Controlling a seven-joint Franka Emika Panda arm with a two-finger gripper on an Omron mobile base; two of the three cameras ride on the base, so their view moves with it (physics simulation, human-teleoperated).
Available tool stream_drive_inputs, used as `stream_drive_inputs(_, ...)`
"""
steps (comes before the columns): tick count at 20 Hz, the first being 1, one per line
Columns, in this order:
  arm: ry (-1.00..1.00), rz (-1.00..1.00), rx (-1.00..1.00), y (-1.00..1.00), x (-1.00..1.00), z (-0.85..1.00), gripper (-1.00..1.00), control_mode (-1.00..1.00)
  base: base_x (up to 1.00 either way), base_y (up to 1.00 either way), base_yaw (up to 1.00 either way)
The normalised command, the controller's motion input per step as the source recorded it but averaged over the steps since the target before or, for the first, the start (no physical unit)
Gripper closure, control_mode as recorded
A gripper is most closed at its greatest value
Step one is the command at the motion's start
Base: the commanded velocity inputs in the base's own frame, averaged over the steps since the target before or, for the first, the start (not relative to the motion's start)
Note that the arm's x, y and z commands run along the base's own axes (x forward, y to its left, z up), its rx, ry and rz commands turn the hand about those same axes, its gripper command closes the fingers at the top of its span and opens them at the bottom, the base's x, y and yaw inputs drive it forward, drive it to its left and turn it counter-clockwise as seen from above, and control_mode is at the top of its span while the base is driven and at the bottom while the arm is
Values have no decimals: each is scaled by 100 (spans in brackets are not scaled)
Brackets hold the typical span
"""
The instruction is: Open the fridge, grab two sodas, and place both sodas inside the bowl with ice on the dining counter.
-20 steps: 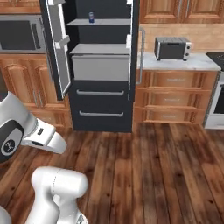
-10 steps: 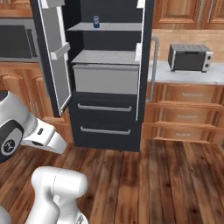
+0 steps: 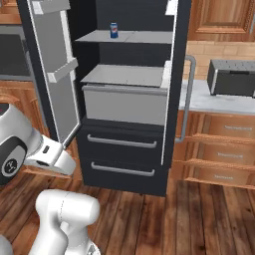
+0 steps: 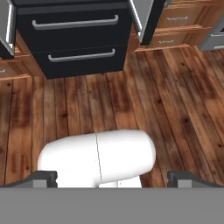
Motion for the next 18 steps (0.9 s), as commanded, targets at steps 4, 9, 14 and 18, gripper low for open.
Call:
stream_drive_inputs(4,0,0,0,0,0,0,-100,100,80,1,17)
stream_drive_inputs(9,0,0,0,0,0,0,-100,100,72,0,15)
stream_drive_inputs(14,0,0,0,0,0,0,-100,100,73,-5,2)
stream_drive_inputs(18,0,0,0,0,0,0,-100,100,72,-7,0)
